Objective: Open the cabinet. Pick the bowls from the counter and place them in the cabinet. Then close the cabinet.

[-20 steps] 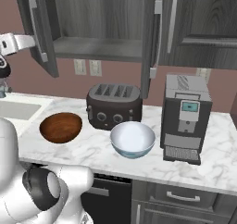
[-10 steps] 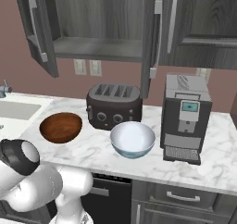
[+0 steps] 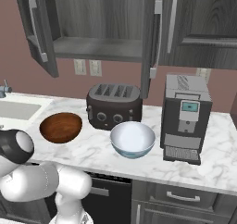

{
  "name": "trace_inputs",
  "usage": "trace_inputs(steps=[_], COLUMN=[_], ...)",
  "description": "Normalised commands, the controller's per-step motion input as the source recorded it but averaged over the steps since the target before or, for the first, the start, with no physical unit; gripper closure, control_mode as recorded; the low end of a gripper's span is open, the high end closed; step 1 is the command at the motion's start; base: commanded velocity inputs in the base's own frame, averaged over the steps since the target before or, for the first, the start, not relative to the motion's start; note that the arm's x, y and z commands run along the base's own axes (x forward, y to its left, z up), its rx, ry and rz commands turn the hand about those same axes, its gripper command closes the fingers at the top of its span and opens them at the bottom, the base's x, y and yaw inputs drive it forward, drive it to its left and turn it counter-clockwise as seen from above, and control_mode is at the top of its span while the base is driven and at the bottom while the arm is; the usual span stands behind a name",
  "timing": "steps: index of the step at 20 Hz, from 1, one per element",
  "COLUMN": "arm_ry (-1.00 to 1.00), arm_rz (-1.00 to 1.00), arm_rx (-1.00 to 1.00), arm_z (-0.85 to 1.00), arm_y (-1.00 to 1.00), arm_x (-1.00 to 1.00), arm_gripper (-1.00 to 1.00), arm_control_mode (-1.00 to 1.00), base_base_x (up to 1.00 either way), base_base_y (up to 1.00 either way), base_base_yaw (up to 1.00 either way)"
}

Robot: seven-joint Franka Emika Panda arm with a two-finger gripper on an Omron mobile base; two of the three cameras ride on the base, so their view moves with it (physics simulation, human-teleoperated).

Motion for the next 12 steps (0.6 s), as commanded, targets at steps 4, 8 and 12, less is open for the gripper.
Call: trace_inputs(steps=[4, 8, 12], arm_ry=[0.0, -0.11, -0.24], arm_rz=[0.06, 0.05, 0.04], arm_rx=[0.0, 0.04, 0.31], arm_z=[0.0, -0.11, -0.68], arm_y=[-1.0, -1.0, -0.97], arm_x=[-0.03, -0.13, -0.12], arm_gripper=[-1.0, -1.0, -1.0], arm_control_mode=[-1.0, -1.0, -1.0], base_base_x=[0.0, 0.0, 0.0], base_base_y=[0.0, 0.0, 0.0], base_base_yaw=[0.0, 0.0, 0.0])
